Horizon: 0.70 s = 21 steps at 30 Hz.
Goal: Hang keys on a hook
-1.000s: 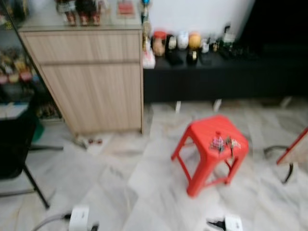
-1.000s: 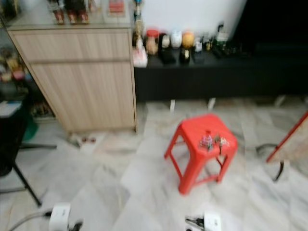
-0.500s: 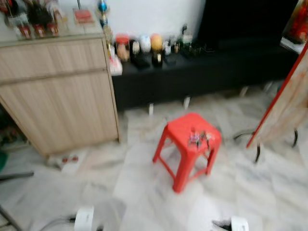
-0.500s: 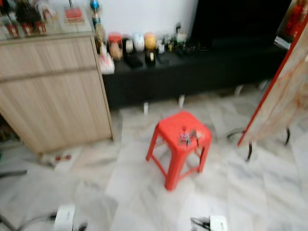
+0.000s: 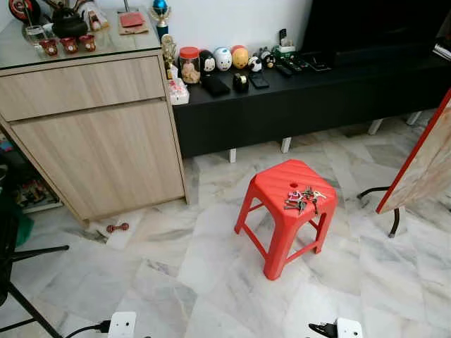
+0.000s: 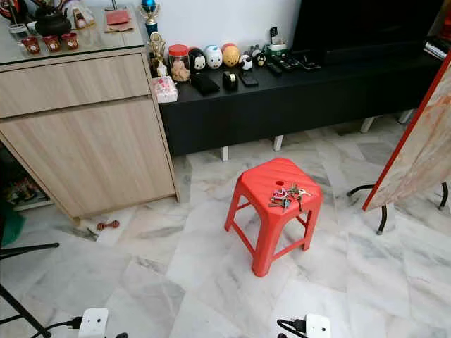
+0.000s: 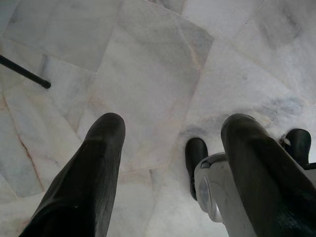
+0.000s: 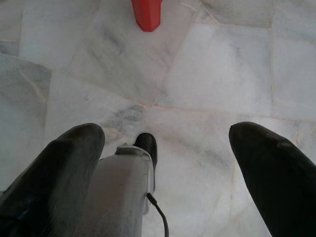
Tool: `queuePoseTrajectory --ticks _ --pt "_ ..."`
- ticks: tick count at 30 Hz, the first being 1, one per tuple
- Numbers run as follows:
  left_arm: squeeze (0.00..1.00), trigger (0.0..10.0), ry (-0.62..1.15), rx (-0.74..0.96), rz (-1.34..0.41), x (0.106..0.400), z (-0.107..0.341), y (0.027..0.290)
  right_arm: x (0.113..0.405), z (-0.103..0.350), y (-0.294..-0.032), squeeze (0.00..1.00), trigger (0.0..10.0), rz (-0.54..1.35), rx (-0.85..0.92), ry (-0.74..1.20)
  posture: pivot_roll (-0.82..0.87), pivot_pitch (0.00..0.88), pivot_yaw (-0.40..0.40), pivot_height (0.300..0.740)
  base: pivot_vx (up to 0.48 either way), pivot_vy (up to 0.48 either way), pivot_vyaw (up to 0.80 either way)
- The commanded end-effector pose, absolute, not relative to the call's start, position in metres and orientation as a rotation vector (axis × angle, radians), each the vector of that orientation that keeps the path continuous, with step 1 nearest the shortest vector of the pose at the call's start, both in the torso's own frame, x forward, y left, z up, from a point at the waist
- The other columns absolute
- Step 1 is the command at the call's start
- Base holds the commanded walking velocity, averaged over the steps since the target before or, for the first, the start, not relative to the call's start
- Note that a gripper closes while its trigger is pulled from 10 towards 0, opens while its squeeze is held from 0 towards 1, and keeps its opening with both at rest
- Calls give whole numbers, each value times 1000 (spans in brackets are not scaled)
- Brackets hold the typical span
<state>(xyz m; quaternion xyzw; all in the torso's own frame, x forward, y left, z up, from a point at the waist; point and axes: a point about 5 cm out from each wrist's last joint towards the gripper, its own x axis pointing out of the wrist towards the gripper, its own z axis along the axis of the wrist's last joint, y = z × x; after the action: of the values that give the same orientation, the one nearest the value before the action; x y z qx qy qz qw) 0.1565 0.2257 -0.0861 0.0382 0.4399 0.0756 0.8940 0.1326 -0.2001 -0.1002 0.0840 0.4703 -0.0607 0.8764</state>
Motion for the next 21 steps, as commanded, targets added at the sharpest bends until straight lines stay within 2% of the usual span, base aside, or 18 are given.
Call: queuePoseTrajectory --ticks 1,13,21 --pt "0 10000 940 70 163 150 -89 226 132 -100 -202 0 10000 -146 177 981 68 0 -25 740 0 0 0" --pt "0 10000 937 59 158 148 -90 222 129 -100 -207 0 10000 -138 181 985 65 0 -35 740 0 0 -764" --pt "0 10000 937 55 168 149 -90 224 133 -99 -205 0 10000 -143 196 952 50 0 -28 740 267 0 0"
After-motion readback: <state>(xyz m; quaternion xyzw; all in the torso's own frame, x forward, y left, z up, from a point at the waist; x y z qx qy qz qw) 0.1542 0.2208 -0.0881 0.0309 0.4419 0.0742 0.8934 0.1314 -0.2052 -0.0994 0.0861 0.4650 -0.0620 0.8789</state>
